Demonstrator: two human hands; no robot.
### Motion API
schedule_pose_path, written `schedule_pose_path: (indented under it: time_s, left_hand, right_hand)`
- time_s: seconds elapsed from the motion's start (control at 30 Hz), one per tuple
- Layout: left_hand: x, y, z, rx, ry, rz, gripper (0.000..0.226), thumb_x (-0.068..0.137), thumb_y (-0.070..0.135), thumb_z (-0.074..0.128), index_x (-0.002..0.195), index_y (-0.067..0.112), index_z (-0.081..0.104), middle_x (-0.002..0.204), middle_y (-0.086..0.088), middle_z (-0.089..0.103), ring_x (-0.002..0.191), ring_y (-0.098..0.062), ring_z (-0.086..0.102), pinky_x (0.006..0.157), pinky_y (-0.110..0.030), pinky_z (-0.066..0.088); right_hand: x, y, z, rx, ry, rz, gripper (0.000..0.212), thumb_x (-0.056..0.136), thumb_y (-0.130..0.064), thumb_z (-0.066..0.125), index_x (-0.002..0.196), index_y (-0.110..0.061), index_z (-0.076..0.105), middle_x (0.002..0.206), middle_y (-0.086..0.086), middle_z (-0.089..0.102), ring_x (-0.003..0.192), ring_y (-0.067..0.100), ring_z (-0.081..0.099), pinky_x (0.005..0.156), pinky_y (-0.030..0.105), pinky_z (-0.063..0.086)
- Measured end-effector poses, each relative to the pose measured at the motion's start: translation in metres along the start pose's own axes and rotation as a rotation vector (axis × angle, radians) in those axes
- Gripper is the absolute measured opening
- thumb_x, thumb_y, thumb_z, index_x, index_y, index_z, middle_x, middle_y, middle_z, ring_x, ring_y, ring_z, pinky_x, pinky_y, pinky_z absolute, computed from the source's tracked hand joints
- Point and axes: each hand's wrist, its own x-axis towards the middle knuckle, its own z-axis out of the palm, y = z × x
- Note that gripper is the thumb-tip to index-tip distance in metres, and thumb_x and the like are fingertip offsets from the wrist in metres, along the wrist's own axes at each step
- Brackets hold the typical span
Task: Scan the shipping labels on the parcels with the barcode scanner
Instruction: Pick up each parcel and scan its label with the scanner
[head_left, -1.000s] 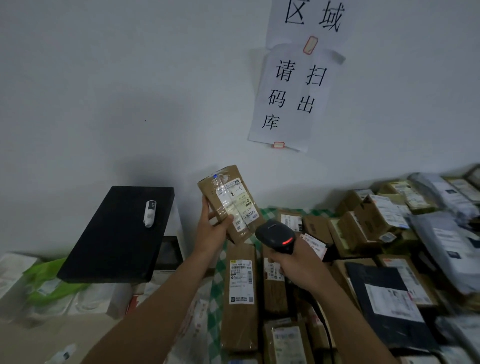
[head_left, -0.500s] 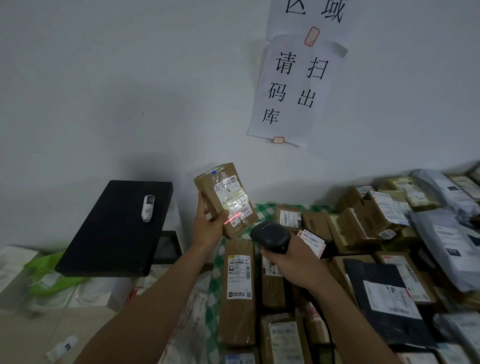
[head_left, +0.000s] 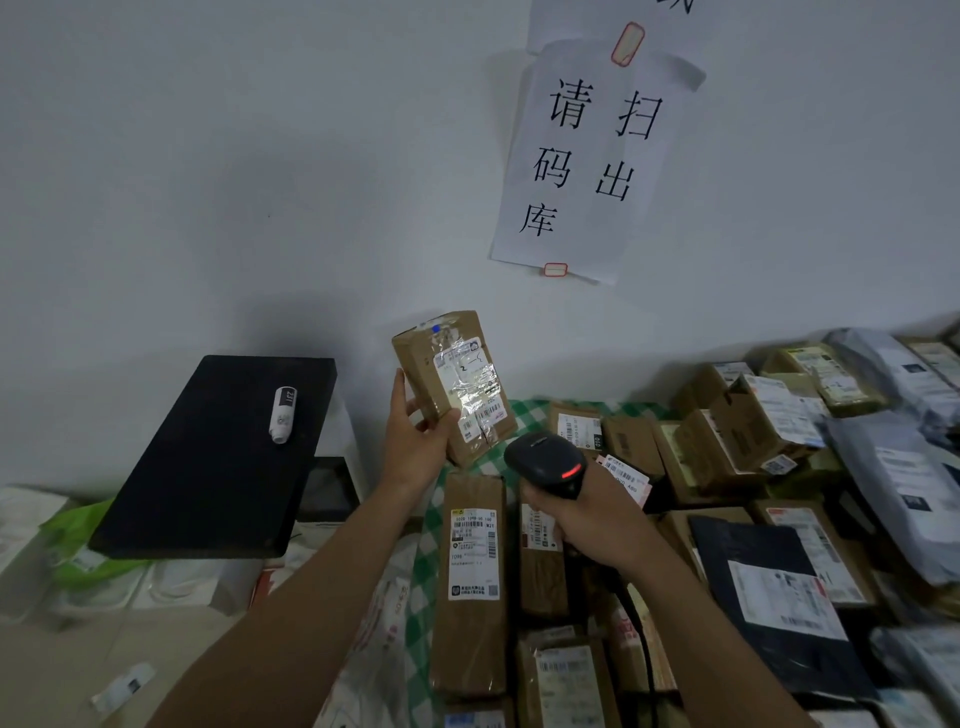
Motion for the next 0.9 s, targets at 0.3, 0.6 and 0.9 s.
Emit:
schedule_pose_path:
  time_s: [0.3,0.6,0.9]
  left_hand:
    - [0.064,-0.029,0.025,0.159,-0.058,-0.063,0.067,0.096,0.014,0.072,0.154,0.023,0.041,0.151,-0.006,0.054,0.132,-0.026,0.057,0.097,-0.049,0.058]
    - [0.121,-0.091,0.050,0.390,-0.232,-0.117,0.046,0.103,0.022,0.060,0.148,0.025,0.050,0.134,0.005,0.065,0.118,-0.019,0.065,0.097,-0.034,0.054]
    - [0.136,-0.149,0.050,0.559,-0.310,-0.200,0.047,0.107,0.026,0.049,0.152,0.029,0.041,0.138,-0.003,0.065,0.123,-0.027,0.064,0.104,-0.044,0.053]
  right_hand:
    - [0.055,0.024,-0.016,0.151,0.066,0.149,0.009,0.098,-0.033,0.070,0.097,-0.024,0.069,0.060,-0.011,0.065,0.059,0.006,0.063,0.065,0.027,0.049]
    - [0.113,0.056,-0.003,0.160,0.021,0.289,0.018,0.097,-0.035,0.071,0.101,-0.018,0.073,0.058,-0.004,0.066,0.052,0.005,0.060,0.060,0.027,0.048]
    - [0.131,0.078,-0.001,0.118,0.018,0.287,0.020,0.097,-0.038,0.070,0.110,-0.023,0.070,0.082,-0.008,0.071,0.057,-0.005,0.064,0.059,0.018,0.045]
